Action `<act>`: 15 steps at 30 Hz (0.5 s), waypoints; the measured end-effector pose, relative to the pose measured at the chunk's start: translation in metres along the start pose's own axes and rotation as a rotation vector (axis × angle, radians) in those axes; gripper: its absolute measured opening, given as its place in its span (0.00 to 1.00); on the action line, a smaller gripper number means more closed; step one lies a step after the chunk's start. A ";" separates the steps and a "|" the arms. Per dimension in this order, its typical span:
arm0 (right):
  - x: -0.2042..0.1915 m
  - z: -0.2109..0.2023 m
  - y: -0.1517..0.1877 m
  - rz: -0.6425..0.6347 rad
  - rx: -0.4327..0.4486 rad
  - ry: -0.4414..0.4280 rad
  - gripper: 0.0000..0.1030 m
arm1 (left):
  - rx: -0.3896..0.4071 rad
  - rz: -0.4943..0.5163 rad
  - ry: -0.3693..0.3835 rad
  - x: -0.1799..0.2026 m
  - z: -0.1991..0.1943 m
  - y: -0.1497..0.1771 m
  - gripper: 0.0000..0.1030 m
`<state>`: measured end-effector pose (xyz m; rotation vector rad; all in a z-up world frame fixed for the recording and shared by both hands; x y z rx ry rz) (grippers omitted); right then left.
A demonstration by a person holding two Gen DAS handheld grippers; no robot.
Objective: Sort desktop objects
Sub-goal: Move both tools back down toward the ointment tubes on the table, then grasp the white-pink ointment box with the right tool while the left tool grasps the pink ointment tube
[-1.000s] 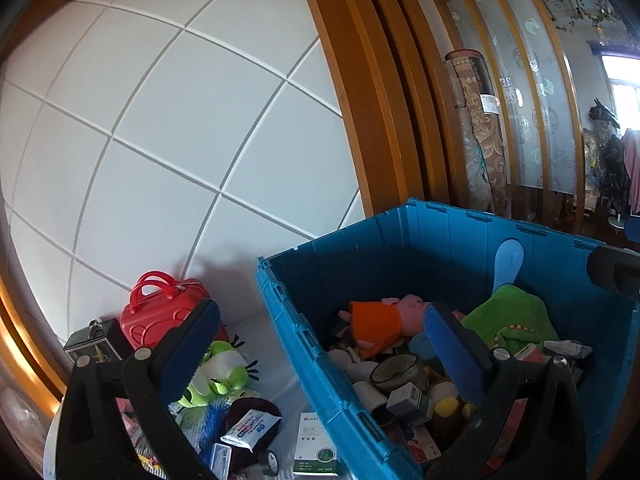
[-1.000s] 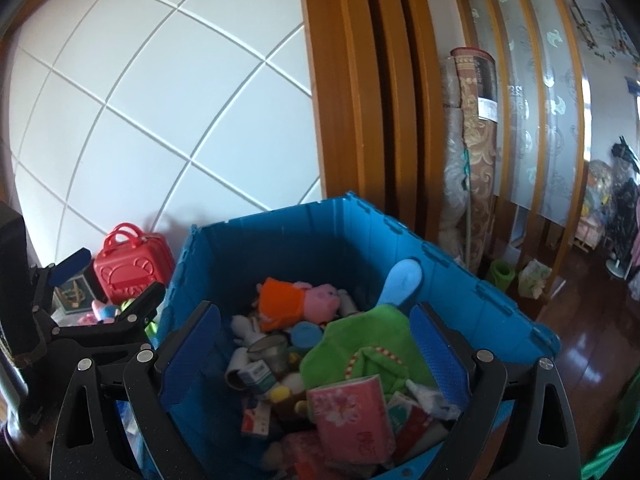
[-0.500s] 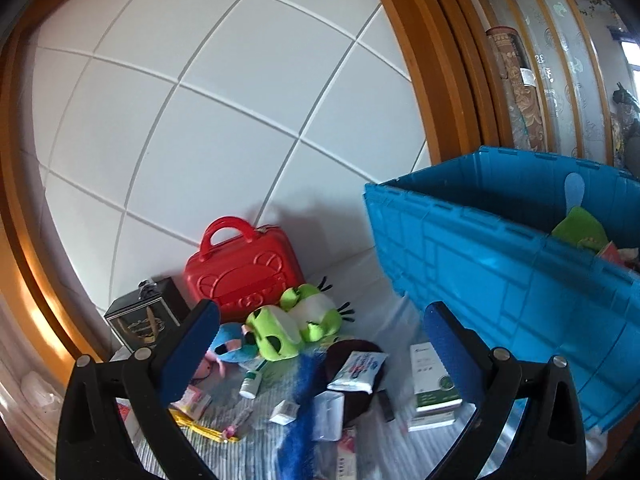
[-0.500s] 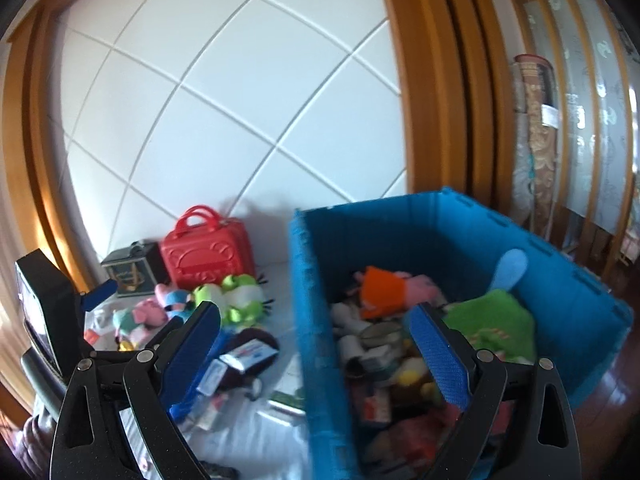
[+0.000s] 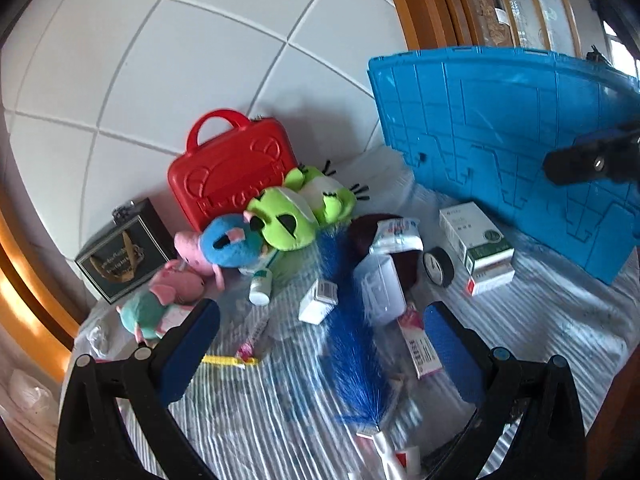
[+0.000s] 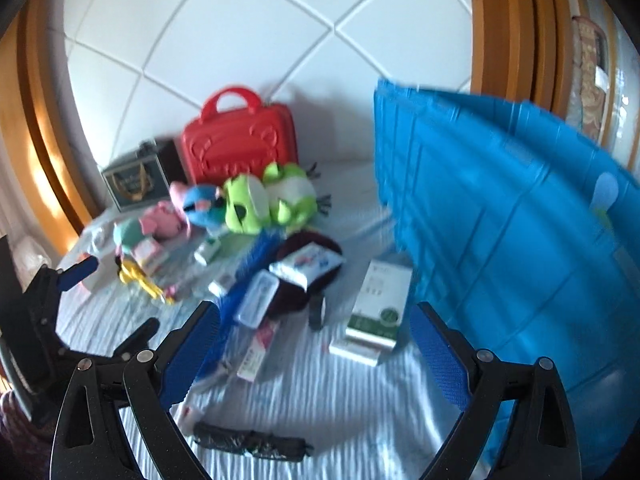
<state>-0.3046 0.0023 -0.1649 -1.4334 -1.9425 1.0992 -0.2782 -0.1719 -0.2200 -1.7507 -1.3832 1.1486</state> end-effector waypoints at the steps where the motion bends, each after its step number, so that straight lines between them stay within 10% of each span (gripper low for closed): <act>1: -0.001 0.011 0.009 0.002 -0.033 -0.011 0.94 | -0.012 -0.007 0.009 -0.001 0.001 0.012 1.00; 7: -0.036 0.112 0.092 -0.074 -0.262 -0.097 0.79 | -0.090 -0.068 0.021 -0.001 -0.004 0.076 1.00; 15: -0.066 0.176 0.136 -0.145 -0.338 -0.096 0.66 | -0.265 -0.129 -0.065 -0.011 -0.021 0.166 1.00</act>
Point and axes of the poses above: each gripper's, at about its wrist camera, not at the fingertips, and z roughly the way its jaws point, x to its right, y to its underside, the point moved 5 cm from there along z, roughly the way its jaws point, and after that the axes turned 10 degrees about x, right-handed, at the moved point
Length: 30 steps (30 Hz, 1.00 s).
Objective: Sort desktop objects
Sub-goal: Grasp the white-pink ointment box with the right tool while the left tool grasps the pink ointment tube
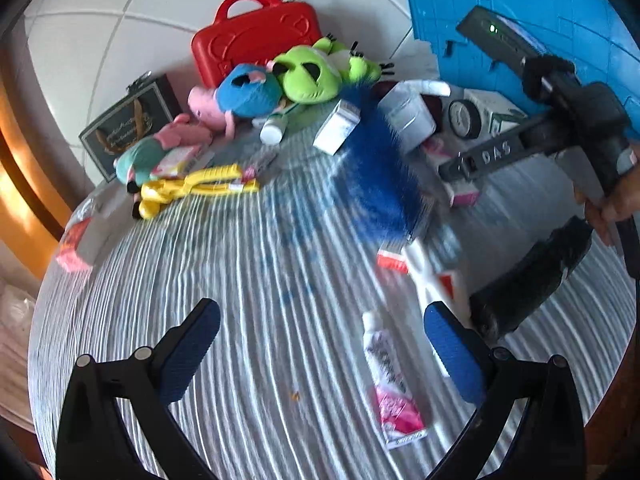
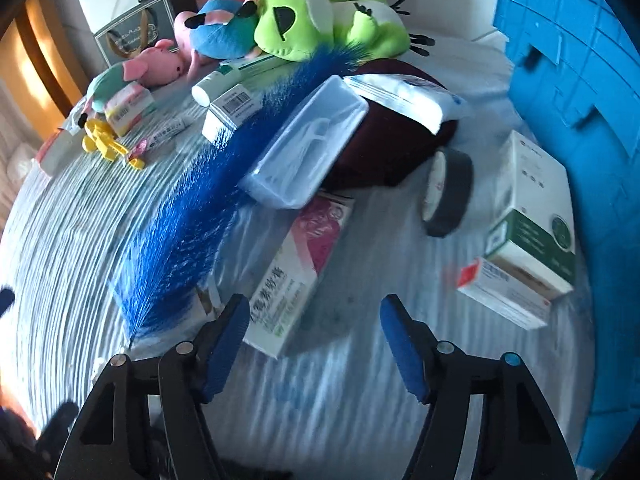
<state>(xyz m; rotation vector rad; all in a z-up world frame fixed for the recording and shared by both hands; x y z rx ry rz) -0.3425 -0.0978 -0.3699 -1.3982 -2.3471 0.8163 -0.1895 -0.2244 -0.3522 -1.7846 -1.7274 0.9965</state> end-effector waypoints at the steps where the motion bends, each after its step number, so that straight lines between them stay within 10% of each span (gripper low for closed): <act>1: -0.002 0.001 -0.001 -0.004 0.007 0.003 0.66 | -0.015 -0.014 -0.003 -0.003 0.000 0.008 1.00; 19: -0.008 0.022 -0.002 -0.006 -0.003 0.004 0.56 | -0.086 -0.093 0.164 0.039 0.003 0.031 0.21; 30: -0.007 0.030 -0.014 -0.043 0.007 0.053 0.42 | -0.072 -0.077 0.205 0.043 0.006 0.027 0.18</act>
Point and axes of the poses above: each gripper's, at about its wrist camera, not at the fingertips, and z roughly the way its jaws point, x to its right, y to its underside, the point moved 5 cm from there along z, roughly the way its jaws point, and after that the axes turned 10 degrees about x, right-handed, at the moved point
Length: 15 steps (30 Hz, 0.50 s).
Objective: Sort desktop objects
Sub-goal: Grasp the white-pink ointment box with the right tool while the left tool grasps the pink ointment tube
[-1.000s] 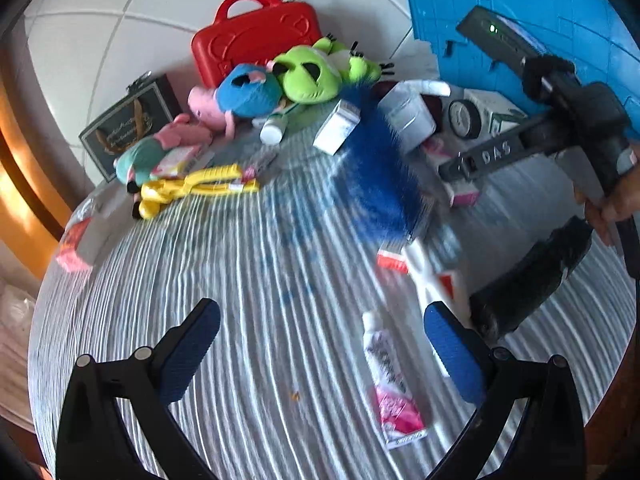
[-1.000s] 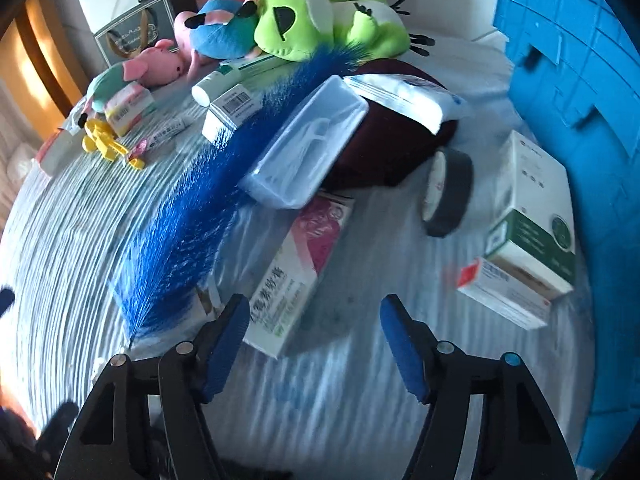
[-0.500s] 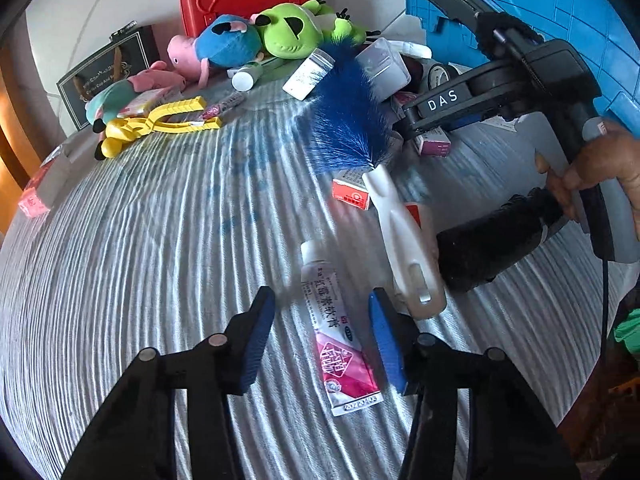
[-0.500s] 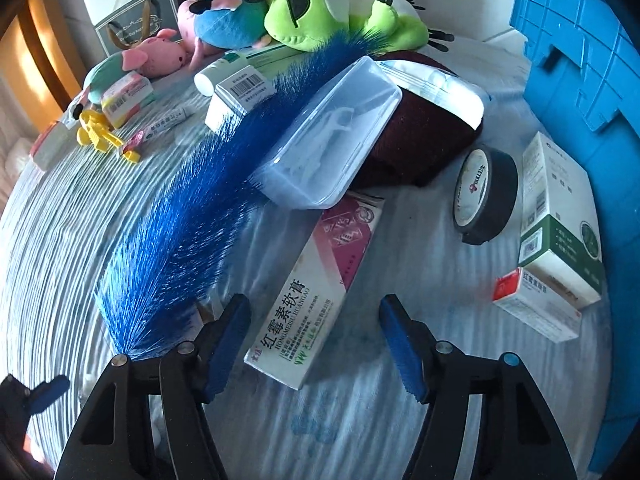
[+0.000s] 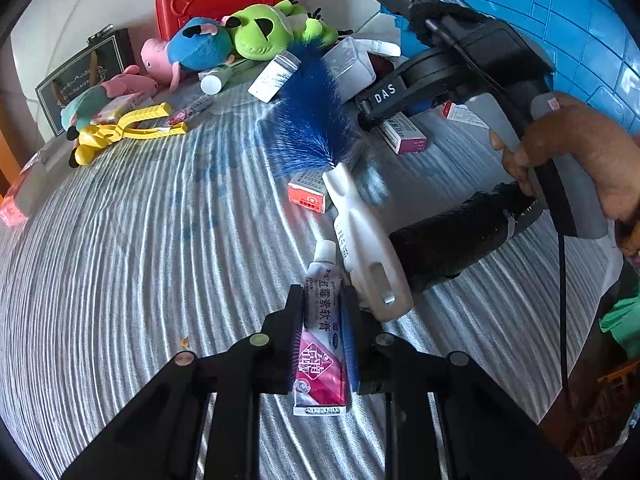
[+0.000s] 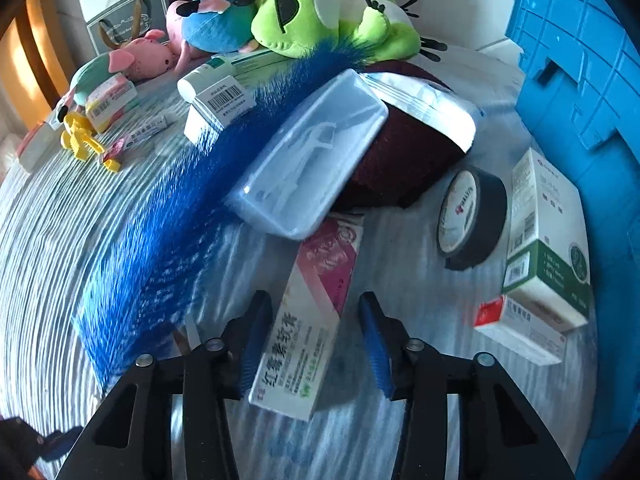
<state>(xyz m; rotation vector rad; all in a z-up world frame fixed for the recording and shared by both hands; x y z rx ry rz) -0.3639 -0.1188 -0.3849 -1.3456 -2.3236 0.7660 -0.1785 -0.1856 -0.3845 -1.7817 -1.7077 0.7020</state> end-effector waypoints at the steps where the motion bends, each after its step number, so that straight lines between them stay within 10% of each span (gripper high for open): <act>1: -0.002 0.001 -0.003 -0.011 0.000 0.009 0.42 | 0.009 0.005 0.010 0.000 -0.001 0.001 0.18; 15: 0.007 -0.032 -0.004 0.047 0.014 -0.038 0.27 | 0.023 0.049 0.032 -0.016 -0.020 -0.006 0.17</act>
Point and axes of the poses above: each gripper's, at about its wrist camera, not at the fingertips, and z roughly the way its jaws point, x to its right, y to its underside, the point moved 5 cm from there along z, roughly the way its jaws point, and after that the axes turned 10 degrees about x, right-handed, at the moved point
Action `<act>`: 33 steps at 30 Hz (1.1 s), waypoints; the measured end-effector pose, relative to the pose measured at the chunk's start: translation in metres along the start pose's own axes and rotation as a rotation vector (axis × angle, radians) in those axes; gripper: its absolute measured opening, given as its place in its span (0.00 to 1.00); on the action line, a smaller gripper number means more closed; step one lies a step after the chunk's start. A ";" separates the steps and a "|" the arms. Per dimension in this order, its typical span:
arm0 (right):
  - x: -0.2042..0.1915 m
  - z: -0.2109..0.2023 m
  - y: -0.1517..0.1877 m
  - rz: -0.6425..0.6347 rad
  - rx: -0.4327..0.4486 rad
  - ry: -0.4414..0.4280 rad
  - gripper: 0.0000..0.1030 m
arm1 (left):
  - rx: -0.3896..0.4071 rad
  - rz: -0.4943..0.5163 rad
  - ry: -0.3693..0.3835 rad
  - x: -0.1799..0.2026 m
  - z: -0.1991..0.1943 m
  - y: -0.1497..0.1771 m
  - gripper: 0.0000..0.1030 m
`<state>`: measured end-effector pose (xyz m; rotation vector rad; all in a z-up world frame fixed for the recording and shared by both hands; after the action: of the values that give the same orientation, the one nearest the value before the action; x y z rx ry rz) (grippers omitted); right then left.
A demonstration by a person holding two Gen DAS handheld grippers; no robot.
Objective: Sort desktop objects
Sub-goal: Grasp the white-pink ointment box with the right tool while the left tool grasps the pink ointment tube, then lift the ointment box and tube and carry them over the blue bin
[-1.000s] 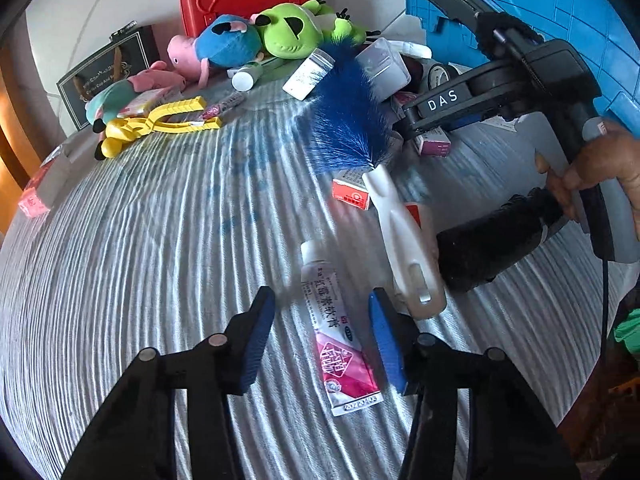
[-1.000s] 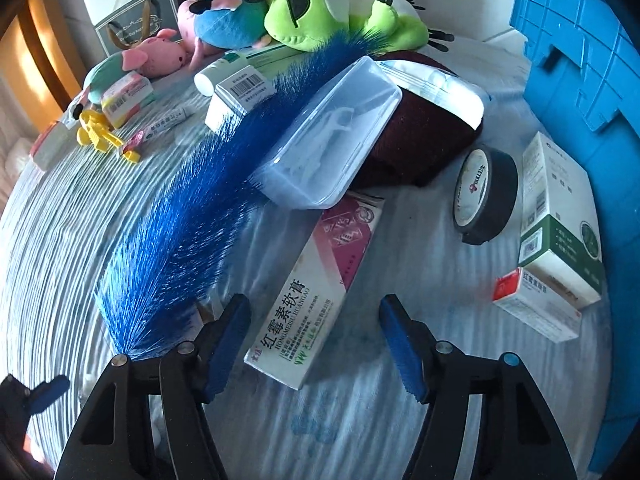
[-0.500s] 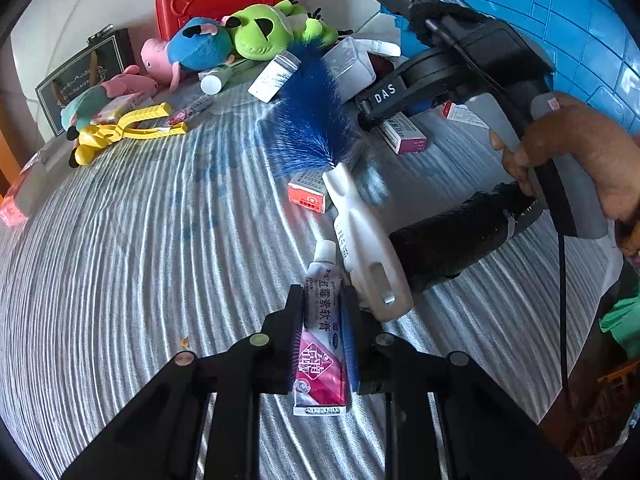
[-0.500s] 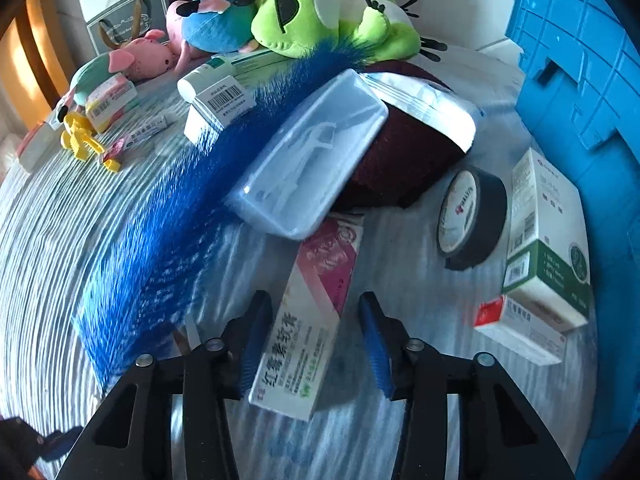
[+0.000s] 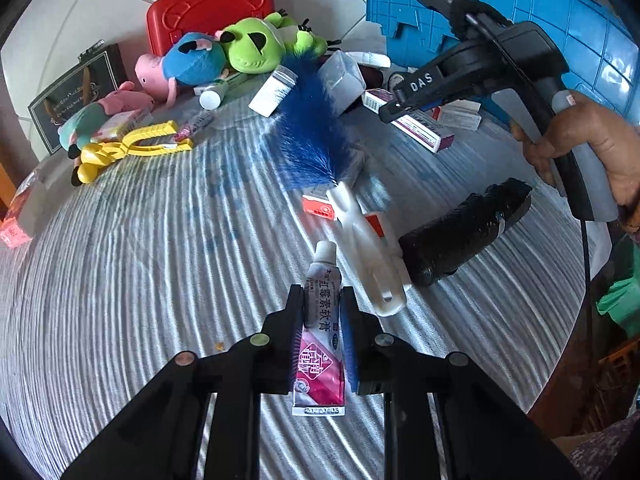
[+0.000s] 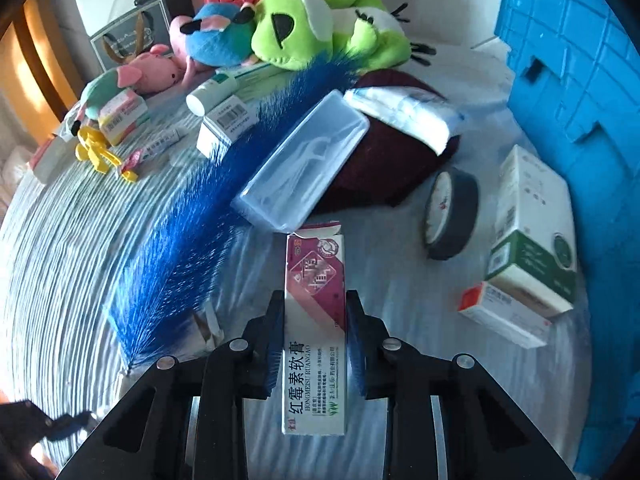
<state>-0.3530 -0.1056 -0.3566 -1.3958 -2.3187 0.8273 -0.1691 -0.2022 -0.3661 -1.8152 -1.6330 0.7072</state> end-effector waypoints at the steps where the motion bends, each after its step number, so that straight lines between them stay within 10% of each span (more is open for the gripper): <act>1: 0.001 -0.006 -0.002 0.006 0.010 -0.004 0.27 | 0.008 0.006 -0.008 -0.003 -0.004 -0.004 0.17; 16: 0.006 -0.114 -0.047 0.030 0.225 -0.004 0.27 | 0.234 0.183 -0.043 0.009 -0.049 -0.126 0.17; 33: 0.160 -0.416 -0.087 0.142 0.702 0.332 0.27 | 0.650 0.387 0.214 0.235 -0.106 -0.386 0.17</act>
<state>-0.2686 0.1349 0.0191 -1.2512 -1.4776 1.1912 -0.3303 0.0510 -0.0124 -1.6428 -0.7808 1.0251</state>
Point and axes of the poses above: each gripper's, at about its wrist camera, not at the fingertips, and z roughly the way its jaws point, x to its right, y to its underside, the point moved 5 cm from there along z, roughly the way its jaws point, and after that the axes turned 10 degrees about x, right-handed, at the moved point
